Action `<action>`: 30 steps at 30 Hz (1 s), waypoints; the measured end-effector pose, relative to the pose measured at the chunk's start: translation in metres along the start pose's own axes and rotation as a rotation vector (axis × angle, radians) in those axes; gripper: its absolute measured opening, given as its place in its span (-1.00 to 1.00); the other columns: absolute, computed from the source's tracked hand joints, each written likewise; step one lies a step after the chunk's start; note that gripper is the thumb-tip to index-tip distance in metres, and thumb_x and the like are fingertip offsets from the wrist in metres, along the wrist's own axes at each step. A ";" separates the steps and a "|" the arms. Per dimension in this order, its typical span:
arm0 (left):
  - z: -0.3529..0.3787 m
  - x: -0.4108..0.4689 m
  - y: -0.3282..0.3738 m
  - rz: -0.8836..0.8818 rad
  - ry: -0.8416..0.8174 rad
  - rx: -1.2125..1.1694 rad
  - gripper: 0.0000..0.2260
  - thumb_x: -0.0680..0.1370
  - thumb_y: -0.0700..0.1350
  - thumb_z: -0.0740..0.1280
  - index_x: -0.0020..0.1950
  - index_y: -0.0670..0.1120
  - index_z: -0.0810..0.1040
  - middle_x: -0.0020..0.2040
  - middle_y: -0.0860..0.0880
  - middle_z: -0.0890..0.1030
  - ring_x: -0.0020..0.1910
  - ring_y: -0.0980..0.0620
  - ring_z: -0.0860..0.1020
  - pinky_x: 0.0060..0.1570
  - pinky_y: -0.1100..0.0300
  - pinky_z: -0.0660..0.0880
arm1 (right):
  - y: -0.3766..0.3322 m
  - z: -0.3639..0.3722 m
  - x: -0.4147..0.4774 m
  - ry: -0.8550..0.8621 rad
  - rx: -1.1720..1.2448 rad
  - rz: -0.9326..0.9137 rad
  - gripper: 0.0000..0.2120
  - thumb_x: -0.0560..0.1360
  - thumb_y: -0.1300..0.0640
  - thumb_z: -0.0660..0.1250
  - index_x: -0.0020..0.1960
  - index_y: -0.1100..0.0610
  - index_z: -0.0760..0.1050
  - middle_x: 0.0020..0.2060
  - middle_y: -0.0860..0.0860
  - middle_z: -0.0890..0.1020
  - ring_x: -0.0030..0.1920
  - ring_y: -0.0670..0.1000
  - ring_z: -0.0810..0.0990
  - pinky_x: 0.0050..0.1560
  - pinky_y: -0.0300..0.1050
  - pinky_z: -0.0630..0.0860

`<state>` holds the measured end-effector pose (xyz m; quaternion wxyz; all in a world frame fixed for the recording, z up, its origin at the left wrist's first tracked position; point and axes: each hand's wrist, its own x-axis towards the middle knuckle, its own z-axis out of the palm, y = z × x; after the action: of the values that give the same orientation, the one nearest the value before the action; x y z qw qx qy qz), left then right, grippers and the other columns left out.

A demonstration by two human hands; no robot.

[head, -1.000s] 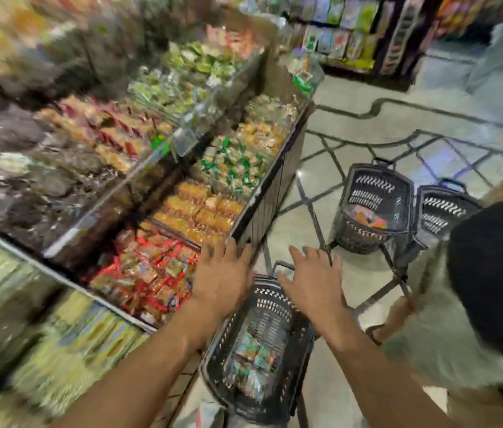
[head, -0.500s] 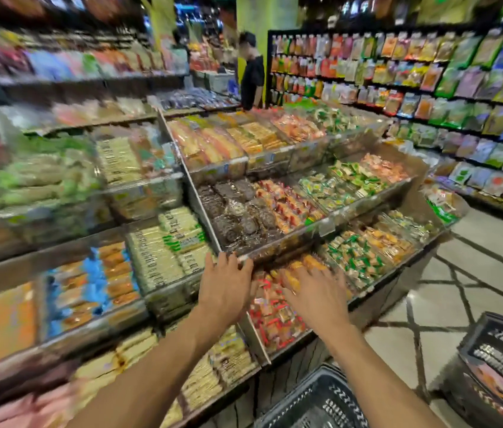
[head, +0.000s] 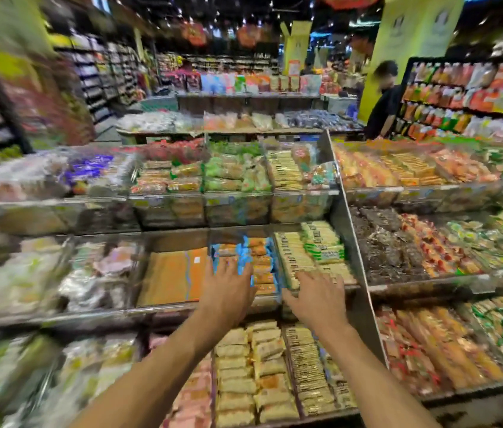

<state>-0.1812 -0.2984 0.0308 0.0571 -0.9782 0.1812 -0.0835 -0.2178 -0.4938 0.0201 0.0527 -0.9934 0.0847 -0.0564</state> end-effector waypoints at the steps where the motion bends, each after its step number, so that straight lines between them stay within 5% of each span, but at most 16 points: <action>1: 0.003 -0.005 -0.020 -0.018 0.002 0.005 -0.47 0.70 0.24 0.10 0.62 0.04 0.23 0.54 -0.16 0.39 0.56 -0.21 0.29 0.57 -0.28 0.05 | -0.021 0.003 0.003 -0.004 0.008 -0.019 -0.45 0.60 -0.33 0.21 0.45 -0.04 0.46 0.37 0.00 0.58 0.43 0.11 0.46 0.54 0.27 0.14; 11: 0.017 -0.067 -0.193 -0.263 -0.009 -0.034 -0.49 0.66 0.22 0.19 0.57 0.06 0.31 0.41 -0.10 0.53 0.44 -0.19 0.44 0.49 -0.21 0.19 | -0.210 0.031 0.028 -0.031 0.056 -0.254 -0.52 0.59 -0.29 0.20 0.37 -0.04 0.50 0.28 -0.01 0.61 0.37 0.10 0.51 0.49 0.24 0.22; 16: 0.039 -0.103 -0.250 -0.380 -0.028 -0.038 -0.48 0.58 0.19 0.00 0.43 0.06 0.48 0.30 -0.06 0.63 0.30 -0.18 0.56 0.34 -0.20 0.36 | -0.277 0.056 0.040 -0.085 0.088 -0.354 -0.55 0.58 -0.25 0.24 0.33 -0.03 0.52 0.25 0.00 0.62 0.36 0.11 0.52 0.47 0.22 0.24; 21: 0.063 -0.104 -0.296 -0.468 -0.023 -0.013 -0.58 0.65 0.13 0.17 0.49 0.08 0.45 0.22 -0.06 0.66 0.24 -0.17 0.58 0.30 -0.14 0.37 | -0.330 0.084 0.063 -0.097 0.138 -0.452 -0.59 0.59 -0.24 0.25 0.29 -0.01 0.51 0.24 0.01 0.62 0.35 0.13 0.52 0.44 0.18 0.28; 30: 0.108 -0.059 -0.369 -0.578 -0.157 -0.014 -0.52 0.67 0.19 0.16 0.55 0.04 0.32 0.39 -0.08 0.56 0.40 -0.15 0.50 0.44 -0.13 0.34 | -0.390 0.130 0.135 -0.160 0.179 -0.535 -0.59 0.62 -0.24 0.24 0.33 0.00 0.47 0.20 0.00 0.62 0.29 0.13 0.55 0.36 0.09 0.39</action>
<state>-0.0883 0.0746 -0.0314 0.0381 -0.9931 -0.1090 -0.0190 -0.0064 -0.1225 -0.0494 0.1297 -0.9732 -0.1900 0.0032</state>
